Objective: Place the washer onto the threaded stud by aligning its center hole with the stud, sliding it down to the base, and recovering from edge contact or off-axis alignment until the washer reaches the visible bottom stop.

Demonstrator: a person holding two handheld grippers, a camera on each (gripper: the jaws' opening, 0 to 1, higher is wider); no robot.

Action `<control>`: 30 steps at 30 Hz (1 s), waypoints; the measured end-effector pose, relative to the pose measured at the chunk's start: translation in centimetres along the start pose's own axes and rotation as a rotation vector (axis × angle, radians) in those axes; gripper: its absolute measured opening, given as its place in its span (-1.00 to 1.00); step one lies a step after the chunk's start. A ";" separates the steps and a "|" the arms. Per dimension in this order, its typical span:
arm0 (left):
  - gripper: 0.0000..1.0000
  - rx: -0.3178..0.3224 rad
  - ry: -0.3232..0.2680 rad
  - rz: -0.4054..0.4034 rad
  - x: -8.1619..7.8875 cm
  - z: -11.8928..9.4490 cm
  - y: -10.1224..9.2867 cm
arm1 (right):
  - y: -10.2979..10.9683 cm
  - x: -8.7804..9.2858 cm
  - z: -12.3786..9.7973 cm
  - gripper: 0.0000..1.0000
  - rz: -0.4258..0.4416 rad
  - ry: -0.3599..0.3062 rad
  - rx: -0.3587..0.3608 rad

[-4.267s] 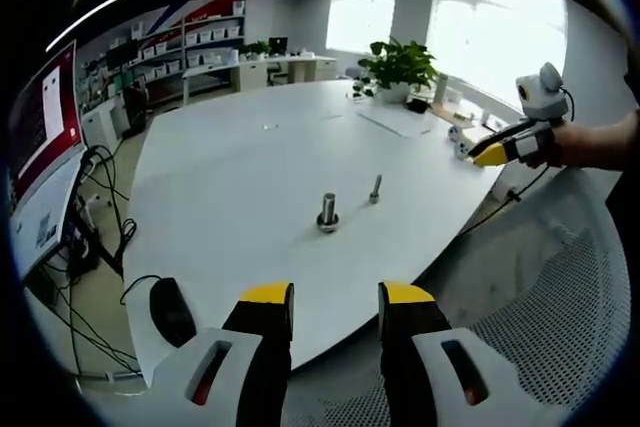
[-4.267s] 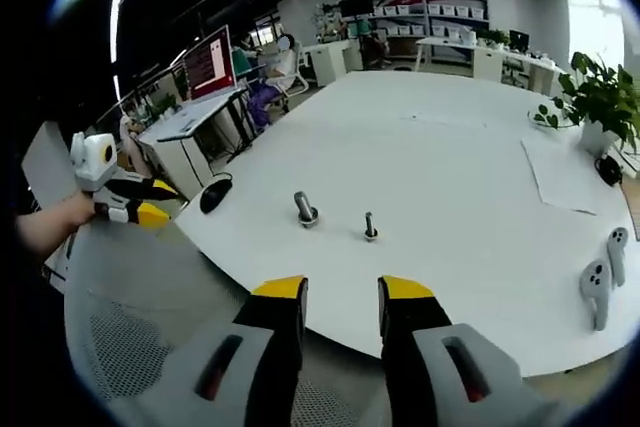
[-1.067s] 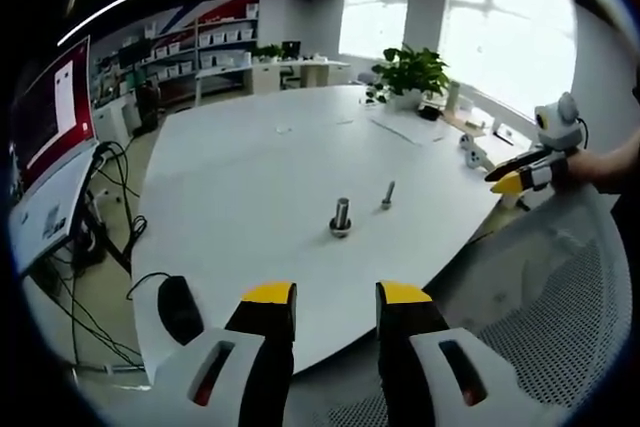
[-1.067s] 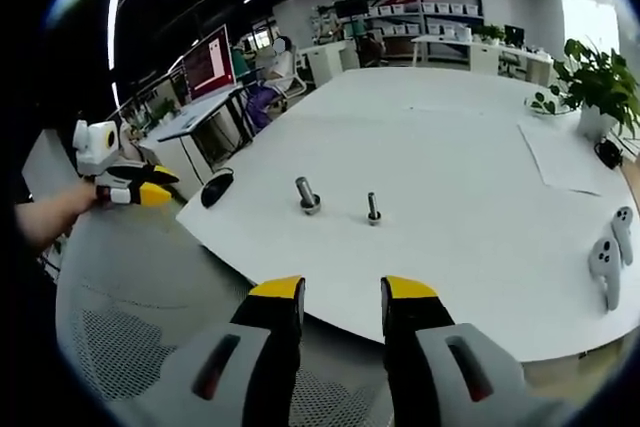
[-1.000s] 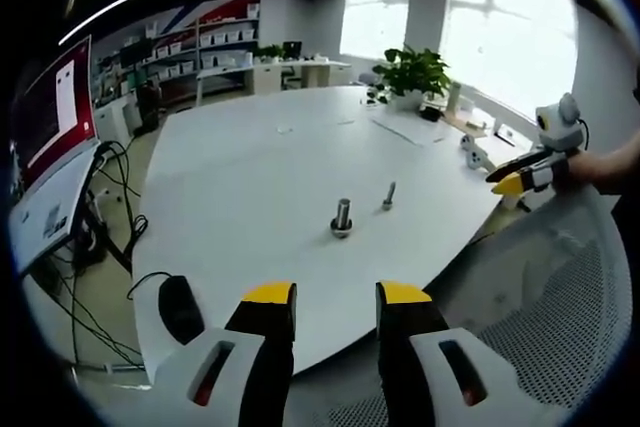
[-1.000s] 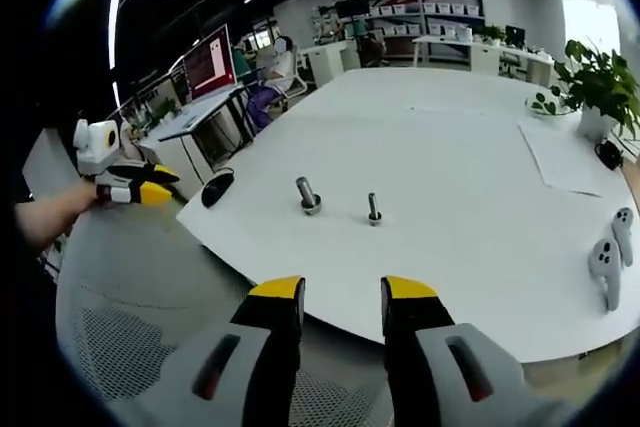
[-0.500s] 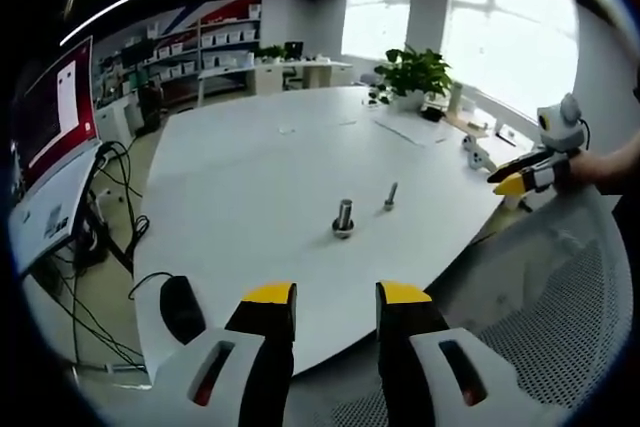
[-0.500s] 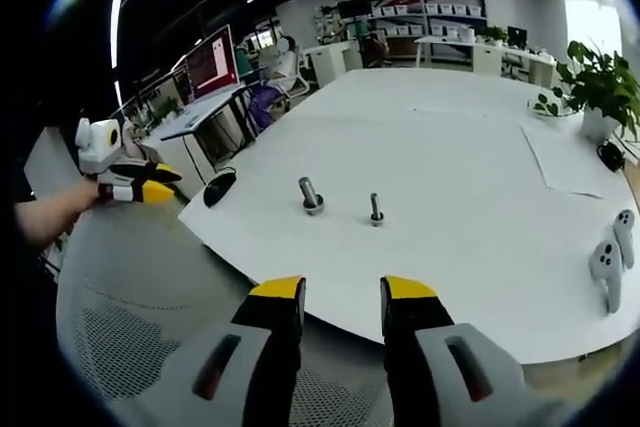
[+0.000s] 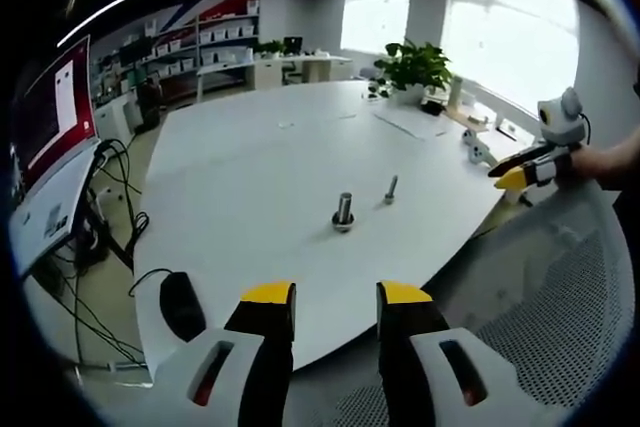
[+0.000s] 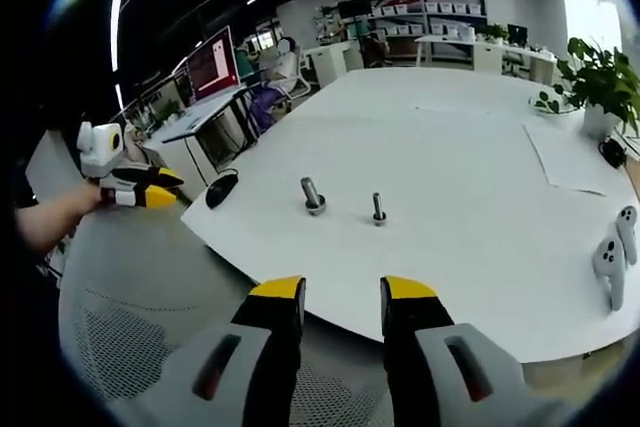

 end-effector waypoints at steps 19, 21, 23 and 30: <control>-0.39 0.000 -0.027 -0.005 -0.4 -0.2 0.1 | 0.1 0.1 0.1 -0.35 -0.014 0.009 -0.001; -0.39 0.006 -0.019 0.003 -0.3 -0.1 0.0 | 0.1 0.1 0.1 -0.35 -0.014 0.011 -0.001; -0.39 0.010 -0.014 0.005 -0.2 0.0 -0.1 | 0.1 0.1 0.1 -0.35 -0.015 0.010 -0.001; -0.39 0.012 -0.024 0.003 -0.4 -0.1 -0.1 | 0.1 0.2 0.1 -0.35 -0.016 0.015 -0.001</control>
Point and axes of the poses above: the point that each gripper's makers call its tool centre point, and the gripper's own axes: z roughly forward along the fingers, y roughly to its left, x roughly out of its underside, the point moved 2 cm from there along -z, roughly backward along the fingers, and after that the axes turned 1 degree about y, right-handed, at the moved point
